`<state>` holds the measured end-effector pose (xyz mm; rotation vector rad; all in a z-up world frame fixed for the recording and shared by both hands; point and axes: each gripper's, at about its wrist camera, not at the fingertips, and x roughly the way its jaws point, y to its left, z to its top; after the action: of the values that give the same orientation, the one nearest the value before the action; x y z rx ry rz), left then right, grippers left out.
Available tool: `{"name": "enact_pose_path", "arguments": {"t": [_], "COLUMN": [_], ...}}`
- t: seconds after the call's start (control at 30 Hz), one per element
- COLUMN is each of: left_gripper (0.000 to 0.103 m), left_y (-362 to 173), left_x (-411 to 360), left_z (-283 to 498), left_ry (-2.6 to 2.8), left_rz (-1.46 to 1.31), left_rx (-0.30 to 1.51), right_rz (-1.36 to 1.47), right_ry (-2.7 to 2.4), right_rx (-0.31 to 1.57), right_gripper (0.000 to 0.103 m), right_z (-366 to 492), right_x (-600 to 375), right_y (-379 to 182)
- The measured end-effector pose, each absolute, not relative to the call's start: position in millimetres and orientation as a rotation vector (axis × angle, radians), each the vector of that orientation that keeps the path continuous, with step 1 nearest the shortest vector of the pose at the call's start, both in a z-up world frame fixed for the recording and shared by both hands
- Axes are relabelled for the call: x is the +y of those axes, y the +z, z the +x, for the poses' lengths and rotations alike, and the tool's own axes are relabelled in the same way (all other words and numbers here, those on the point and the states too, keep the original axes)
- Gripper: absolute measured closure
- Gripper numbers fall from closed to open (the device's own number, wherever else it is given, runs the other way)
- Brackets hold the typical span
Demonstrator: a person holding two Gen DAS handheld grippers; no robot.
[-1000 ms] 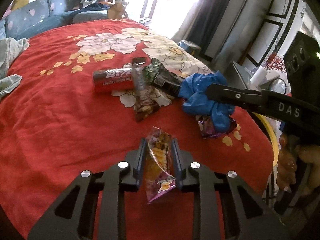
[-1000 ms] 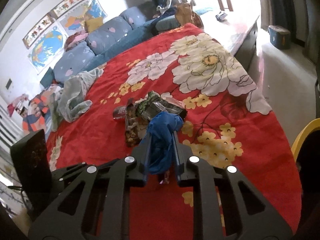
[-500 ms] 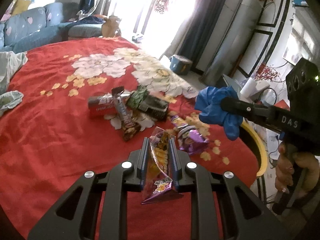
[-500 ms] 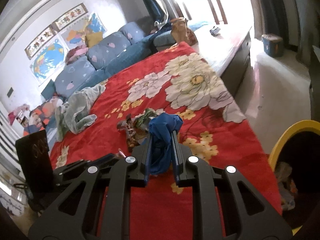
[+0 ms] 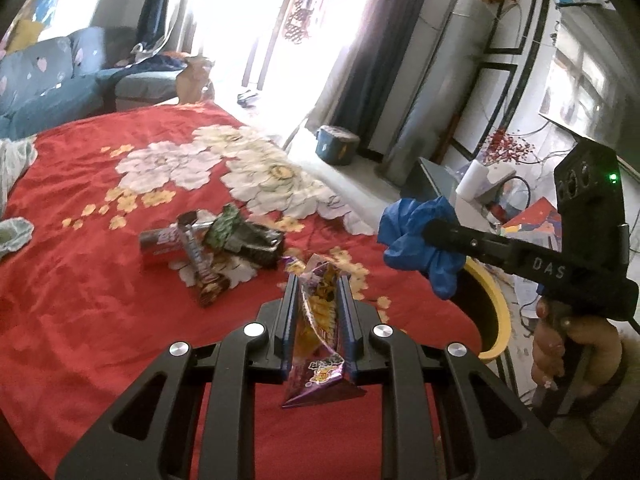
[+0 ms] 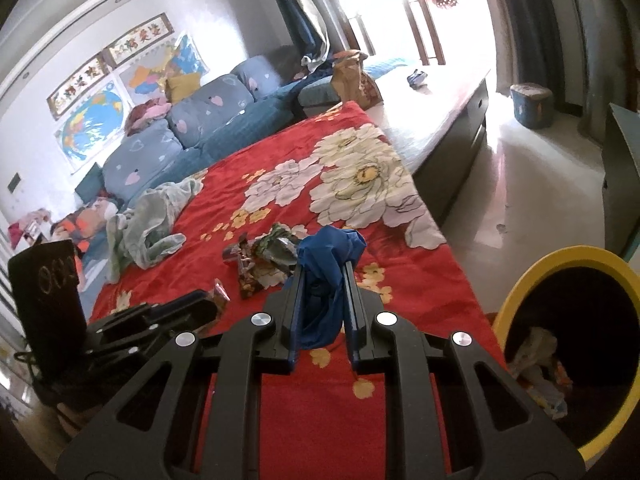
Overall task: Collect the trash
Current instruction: 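Carry the purple wrapper with the left tool while the right tool carries the blue cloth to the bin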
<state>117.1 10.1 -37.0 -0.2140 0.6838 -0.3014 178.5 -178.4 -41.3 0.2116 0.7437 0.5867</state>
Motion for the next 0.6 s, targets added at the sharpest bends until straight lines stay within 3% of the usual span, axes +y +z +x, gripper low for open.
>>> {"name": "enact_pose_path", "arguments": {"t": [0.6], "left_gripper": [0.085], "left_y": [-19.5], "left_x": [-49.6], "left_z": [121.4], "left_ry": [-0.417], "left_rz": [-0.126], "left_rx": [0.657], "right_rz": [0.246], "right_ry": [0.485], "right_rx": [0.719], "right_gripper": [0.091], "right_z": [168.8], "right_x": [-239.2], "right_y": [-44.7]}}
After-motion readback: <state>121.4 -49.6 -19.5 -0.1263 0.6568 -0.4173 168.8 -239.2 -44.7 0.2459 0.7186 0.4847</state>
